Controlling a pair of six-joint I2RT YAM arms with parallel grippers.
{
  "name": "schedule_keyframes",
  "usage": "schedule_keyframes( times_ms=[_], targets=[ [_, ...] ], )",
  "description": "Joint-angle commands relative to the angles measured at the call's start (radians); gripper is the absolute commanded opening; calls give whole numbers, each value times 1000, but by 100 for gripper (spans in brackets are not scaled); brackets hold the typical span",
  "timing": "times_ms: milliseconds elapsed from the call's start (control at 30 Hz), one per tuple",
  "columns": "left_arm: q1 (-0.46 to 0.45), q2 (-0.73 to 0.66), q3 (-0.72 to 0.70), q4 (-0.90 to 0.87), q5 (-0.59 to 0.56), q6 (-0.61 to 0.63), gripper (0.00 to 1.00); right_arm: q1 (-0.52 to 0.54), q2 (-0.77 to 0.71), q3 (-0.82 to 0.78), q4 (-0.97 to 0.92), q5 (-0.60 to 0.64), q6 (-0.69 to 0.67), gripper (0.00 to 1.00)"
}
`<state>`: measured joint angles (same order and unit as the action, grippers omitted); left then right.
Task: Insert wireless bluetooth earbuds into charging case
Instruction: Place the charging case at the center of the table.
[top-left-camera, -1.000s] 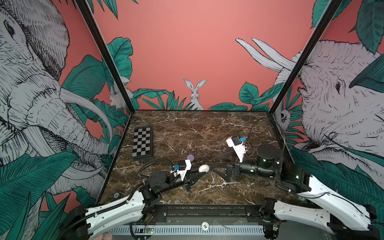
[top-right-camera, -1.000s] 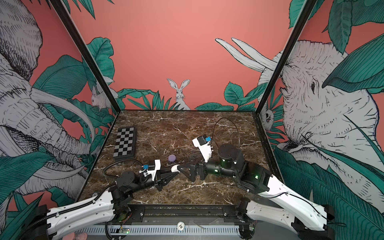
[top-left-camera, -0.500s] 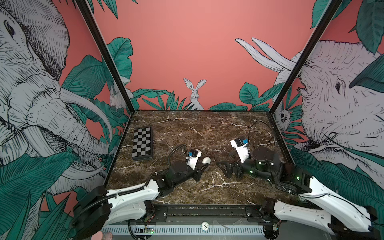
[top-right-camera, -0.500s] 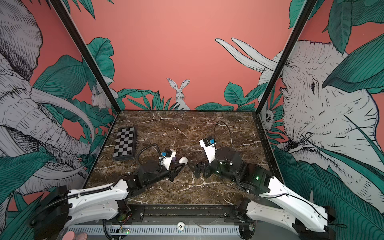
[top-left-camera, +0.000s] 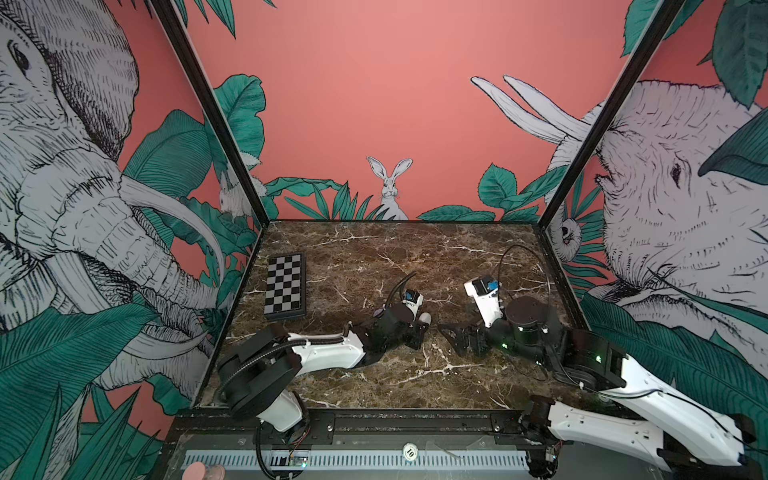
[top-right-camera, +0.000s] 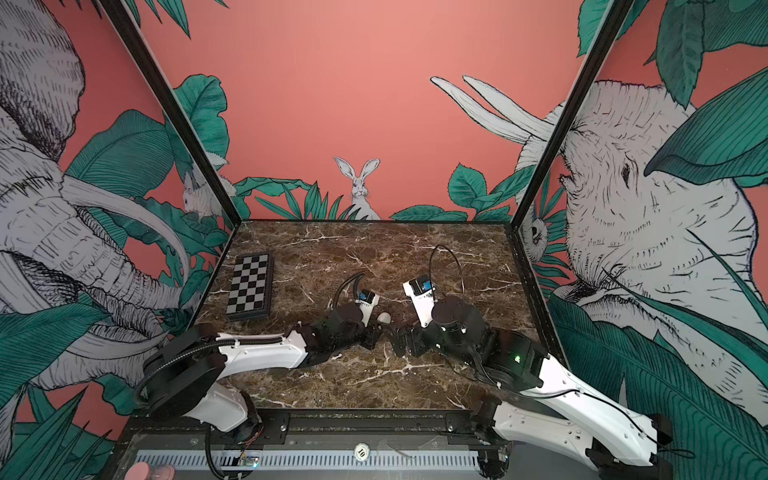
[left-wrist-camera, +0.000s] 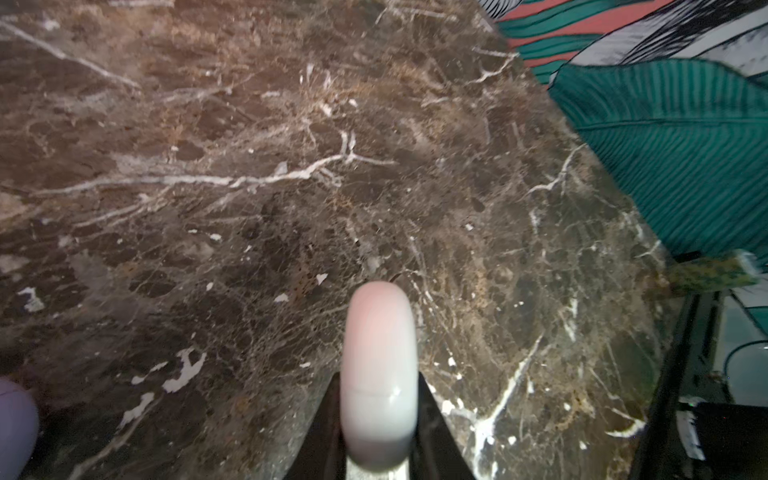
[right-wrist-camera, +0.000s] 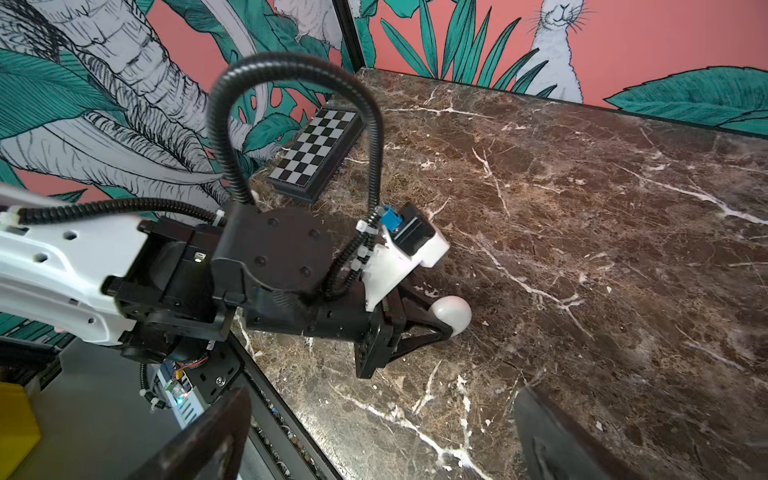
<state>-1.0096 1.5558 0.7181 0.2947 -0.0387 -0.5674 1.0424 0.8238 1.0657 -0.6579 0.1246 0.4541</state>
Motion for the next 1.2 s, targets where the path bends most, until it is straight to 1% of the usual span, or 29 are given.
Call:
schedule_keyframes(
  times_ms=[0,67,233,367,533,600,767,867,1033,1167],
  targets=[
    [17,32,55,-97,-6,-73,0,-5,-10,2,1,19,-19,98],
    [30,59,70,-107,25,-91,0,-5,-16,-3,3,18,-17,98],
    [35,95,113,-184,34,-123,0,-5,-19,-17,12,5,-14,98],
    [43,139,147,-223,74,-126,0,-4,-20,-34,27,1,-4,98],
    [64,159,133,-182,106,-164,0,-5,-19,-45,36,-12,6,98],
    [74,161,128,-191,115,-180,0,-5,-20,-49,36,-11,6,98],
    [94,184,110,-153,169,-209,0,-5,-11,-61,47,-19,14,98],
    [95,193,119,-169,180,-211,1,-4,-6,-65,52,-23,16,98],
    [95,195,121,-181,191,-203,9,-5,-5,-65,54,-25,14,98],
    [95,193,118,-193,197,-204,28,-5,-6,-71,57,-27,16,98]
  ],
)
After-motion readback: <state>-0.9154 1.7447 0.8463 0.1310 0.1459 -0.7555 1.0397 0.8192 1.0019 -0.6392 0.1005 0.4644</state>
